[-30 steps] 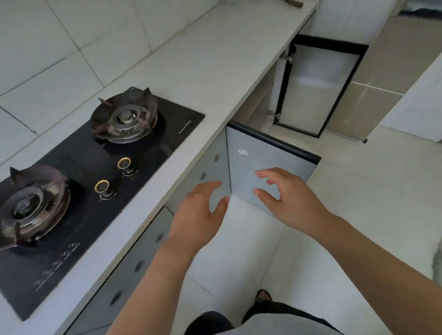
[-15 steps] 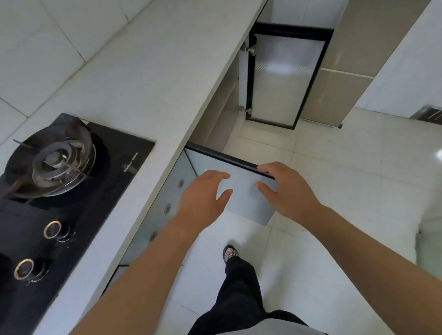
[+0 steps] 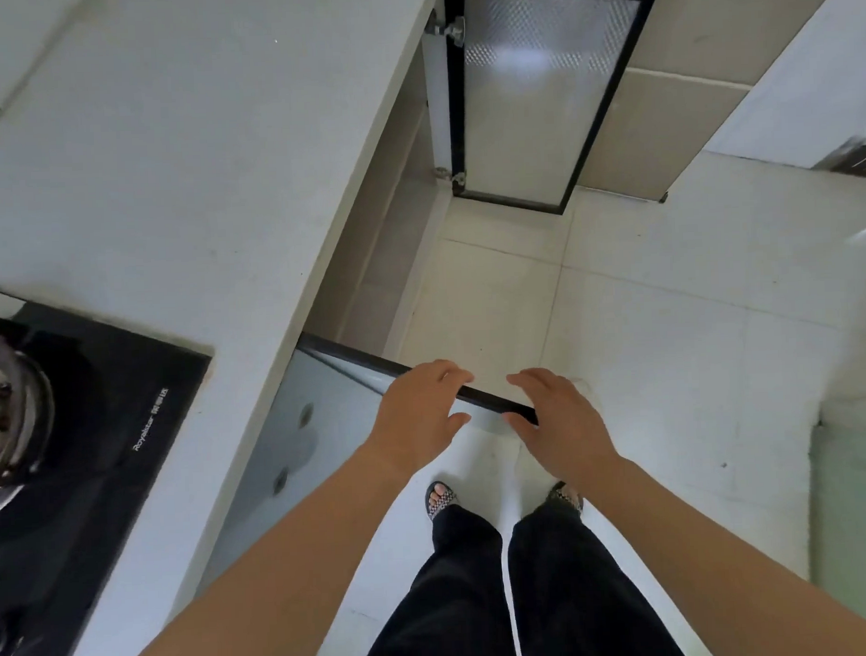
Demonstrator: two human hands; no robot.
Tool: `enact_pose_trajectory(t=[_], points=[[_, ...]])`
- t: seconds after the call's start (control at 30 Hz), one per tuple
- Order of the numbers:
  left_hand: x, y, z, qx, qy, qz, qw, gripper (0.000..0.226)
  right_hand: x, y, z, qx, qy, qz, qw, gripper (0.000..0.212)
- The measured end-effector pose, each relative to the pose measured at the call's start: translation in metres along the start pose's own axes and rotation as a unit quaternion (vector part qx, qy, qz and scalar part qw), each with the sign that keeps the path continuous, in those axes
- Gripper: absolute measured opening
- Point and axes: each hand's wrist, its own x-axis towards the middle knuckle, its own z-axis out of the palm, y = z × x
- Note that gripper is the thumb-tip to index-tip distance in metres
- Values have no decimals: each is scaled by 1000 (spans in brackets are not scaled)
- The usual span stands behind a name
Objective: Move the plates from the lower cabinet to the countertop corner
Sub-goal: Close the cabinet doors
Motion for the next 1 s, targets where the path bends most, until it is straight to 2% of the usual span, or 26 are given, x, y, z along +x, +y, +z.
enact_pose_trajectory(t=[0.23,0.33,0.5,0.73,1.0], points=[[36,-2,4,-7,-41,-46,998,43,32,27,-5,24,-90,-45,995,45],[45,0,3,-29,-35,-71,996,39,43,35,-9,31,-113,-72,991,44],[65,4,0,-52,-16,-121,991,33,72,51,-27,11,-105,-93,990,43],[113,10,-14,-36,10,-184,982,17,128,58,-61,-64,-97,-154,981,30],[167,-10,-39,-73,49,-250,964,14,208,49,-100,-92,-63,-202,973,25]])
